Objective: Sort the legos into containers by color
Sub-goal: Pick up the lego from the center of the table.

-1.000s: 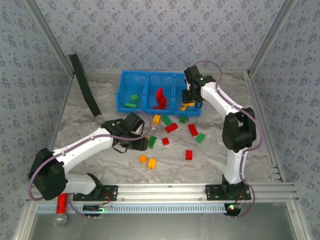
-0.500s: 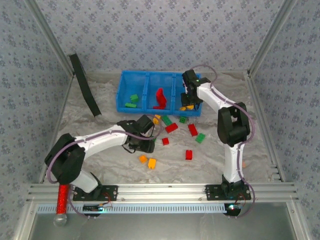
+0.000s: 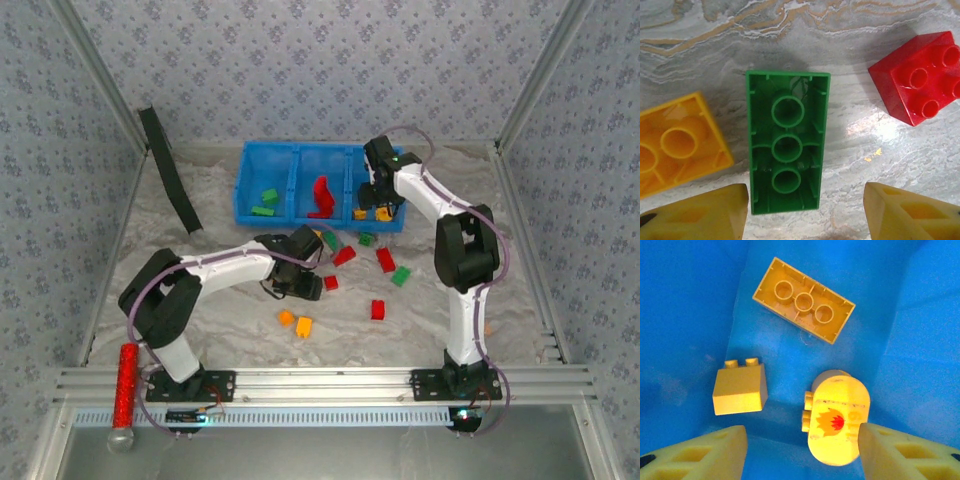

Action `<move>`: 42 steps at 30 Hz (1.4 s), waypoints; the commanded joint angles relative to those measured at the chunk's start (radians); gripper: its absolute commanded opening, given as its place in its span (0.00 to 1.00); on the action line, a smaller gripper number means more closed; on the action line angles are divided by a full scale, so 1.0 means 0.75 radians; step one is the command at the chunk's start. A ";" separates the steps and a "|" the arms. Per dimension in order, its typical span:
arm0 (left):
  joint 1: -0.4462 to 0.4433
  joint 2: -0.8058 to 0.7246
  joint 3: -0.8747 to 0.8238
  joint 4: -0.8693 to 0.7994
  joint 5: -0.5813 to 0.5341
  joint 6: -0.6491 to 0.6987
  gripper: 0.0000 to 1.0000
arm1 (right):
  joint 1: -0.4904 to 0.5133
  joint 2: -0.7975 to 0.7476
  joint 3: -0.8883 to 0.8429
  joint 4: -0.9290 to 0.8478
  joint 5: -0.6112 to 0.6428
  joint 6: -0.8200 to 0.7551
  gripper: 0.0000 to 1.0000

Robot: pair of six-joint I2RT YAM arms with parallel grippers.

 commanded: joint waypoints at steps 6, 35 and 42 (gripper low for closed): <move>-0.010 0.063 0.054 -0.003 0.003 0.046 0.56 | -0.008 -0.308 -0.118 -0.010 -0.117 0.012 0.61; 0.033 -0.008 0.319 -0.212 -0.186 0.154 0.16 | 0.321 -1.134 -1.014 -0.075 -0.130 0.437 0.61; 0.194 -0.077 0.476 -0.224 -0.205 0.257 0.16 | 0.532 -1.142 -1.062 -0.053 -0.072 0.644 0.61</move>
